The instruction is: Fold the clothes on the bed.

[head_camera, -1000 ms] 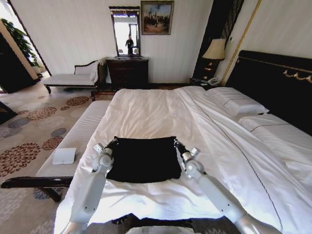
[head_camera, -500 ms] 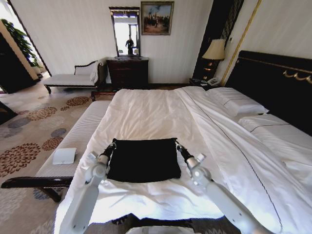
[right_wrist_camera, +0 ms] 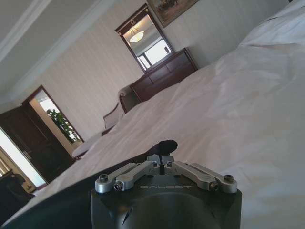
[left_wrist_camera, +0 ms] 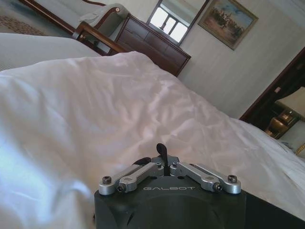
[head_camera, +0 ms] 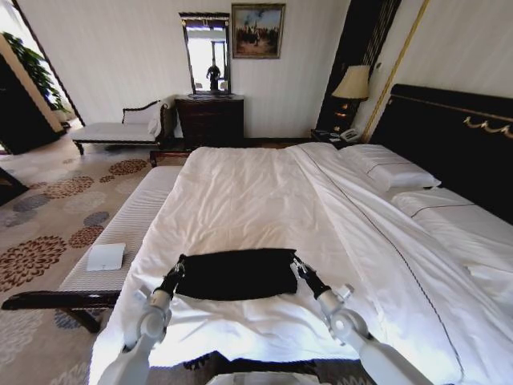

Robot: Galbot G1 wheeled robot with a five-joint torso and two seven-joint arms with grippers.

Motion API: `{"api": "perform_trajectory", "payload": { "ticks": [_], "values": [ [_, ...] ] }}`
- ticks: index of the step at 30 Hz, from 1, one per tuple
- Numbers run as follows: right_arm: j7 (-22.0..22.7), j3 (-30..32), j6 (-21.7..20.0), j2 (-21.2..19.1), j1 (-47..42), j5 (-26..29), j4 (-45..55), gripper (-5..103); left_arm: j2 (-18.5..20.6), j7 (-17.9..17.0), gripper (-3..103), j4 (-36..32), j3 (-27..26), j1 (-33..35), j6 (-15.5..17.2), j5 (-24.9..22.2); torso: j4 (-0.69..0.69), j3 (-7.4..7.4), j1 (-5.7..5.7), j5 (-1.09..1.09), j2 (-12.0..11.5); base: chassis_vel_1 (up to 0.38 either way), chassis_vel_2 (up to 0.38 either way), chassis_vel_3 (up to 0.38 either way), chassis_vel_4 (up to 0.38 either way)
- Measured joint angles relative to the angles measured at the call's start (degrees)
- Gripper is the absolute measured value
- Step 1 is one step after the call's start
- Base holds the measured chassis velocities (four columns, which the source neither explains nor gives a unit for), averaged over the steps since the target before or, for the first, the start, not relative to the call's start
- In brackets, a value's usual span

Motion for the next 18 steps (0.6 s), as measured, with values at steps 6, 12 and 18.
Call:
{"api": "perform_trajectory", "payload": {
  "ticks": [6, 12, 18],
  "values": [
    [-0.1, 1.2, 0.4, 0.6, -2.1, -1.9, -2.1, 0, 0.0, 0.2, 0, 0.3, -0.3, 1.2, -0.7, 1.0, 0.00, 0.00, 0.01, 0.01, 0.0, 0.000, 0.000, 0.000, 0.000],
    [0.0, 1.4, 0.4, 1.0, -3.6, -3.4, -1.9, 0, -1.0, 0.1, 0, -1.5, -0.3, 2.7, -1.1, 1.8, -0.01, 0.00, 0.01, 0.00, 0.0, 0.000, 0.000, 0.000, 0.000],
    [1.6, 2.5, 0.2, 1.0, -5.3, -4.8, 0.7, -3, -1.1, -1.7, -2, -4.1, -0.2, 6.0, -1.0, 6.5, 0.00, 0.01, 0.01, 0.00, 0.0, 0.000, 0.000, 0.000, 0.000]
  ]
}}
